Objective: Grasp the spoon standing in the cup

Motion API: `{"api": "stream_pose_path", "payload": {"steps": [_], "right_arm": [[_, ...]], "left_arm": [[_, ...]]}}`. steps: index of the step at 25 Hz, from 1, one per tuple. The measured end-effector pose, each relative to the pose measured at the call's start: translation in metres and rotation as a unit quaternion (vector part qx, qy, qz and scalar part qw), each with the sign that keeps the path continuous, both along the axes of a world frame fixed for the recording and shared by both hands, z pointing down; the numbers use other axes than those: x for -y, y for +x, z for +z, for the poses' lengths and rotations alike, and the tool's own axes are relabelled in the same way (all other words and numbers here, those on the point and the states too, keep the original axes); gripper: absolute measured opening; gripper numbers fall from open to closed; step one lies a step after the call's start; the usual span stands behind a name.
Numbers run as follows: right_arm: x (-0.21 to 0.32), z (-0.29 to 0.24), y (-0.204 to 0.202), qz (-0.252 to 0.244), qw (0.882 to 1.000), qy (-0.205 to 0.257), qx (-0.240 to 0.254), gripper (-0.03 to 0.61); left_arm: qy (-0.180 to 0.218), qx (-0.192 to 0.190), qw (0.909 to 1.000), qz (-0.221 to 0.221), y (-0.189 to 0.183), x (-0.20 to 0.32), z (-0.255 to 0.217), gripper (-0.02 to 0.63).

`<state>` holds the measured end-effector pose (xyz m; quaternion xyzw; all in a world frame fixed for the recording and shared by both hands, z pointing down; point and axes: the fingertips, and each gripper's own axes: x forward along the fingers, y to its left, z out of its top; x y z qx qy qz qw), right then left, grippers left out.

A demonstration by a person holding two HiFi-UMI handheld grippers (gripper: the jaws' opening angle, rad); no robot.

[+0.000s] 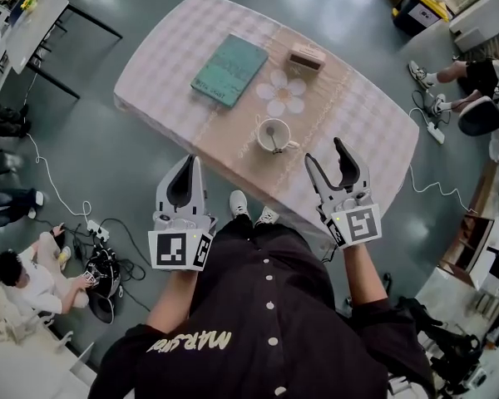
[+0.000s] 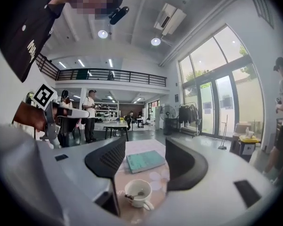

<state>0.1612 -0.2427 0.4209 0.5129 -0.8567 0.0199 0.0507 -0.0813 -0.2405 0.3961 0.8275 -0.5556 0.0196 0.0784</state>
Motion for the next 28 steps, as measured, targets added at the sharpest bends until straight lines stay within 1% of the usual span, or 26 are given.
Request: {"api": "stream_pose_path", "payload": {"steps": [4,7,11,17,21,24,26,28], "right_arm": [[0.01,0.035,-0.017,-0.04,0.998,-0.028,-0.036,0.249],[0.013,0.066,-0.036,-0.083,0.993,-0.048,-0.068,0.249],[0.012,0.117,-0.051,-0.13,0.979,-0.077,-0.135,0.25],[0.012,0.174,-0.061,-0.171,0.96,-0.109,-0.192,0.25],[0.012,0.205,-0.066,-0.201,0.943,-0.122,-0.236,0.247],[0.014,0.228,-0.067,-0.219,0.927,-0.122,-0.278,0.244],[0.013,0.241,-0.069,-0.235,0.912,-0.122,-0.312,0.244],[0.012,0.254,-0.07,-0.255,0.894,-0.123,-0.348,0.245]], "left_arm": [[-0.013,0.0,0.9999,0.001,-0.001,0.003,0.011,0.009],[-0.025,0.001,0.9997,0.0,-0.005,0.003,0.021,0.009],[-0.037,0.003,0.9993,-0.004,-0.009,-0.002,0.03,0.008],[-0.05,0.003,0.9986,-0.02,-0.02,-0.009,0.042,0.008],[-0.057,0.004,0.9979,-0.029,-0.025,-0.016,0.047,0.008],[-0.06,0.005,0.9976,-0.032,-0.027,-0.02,0.051,0.009],[-0.063,0.004,0.9974,-0.036,-0.03,-0.024,0.053,0.008],[-0.067,0.004,0.9969,-0.04,-0.032,-0.027,0.056,0.009]]}}
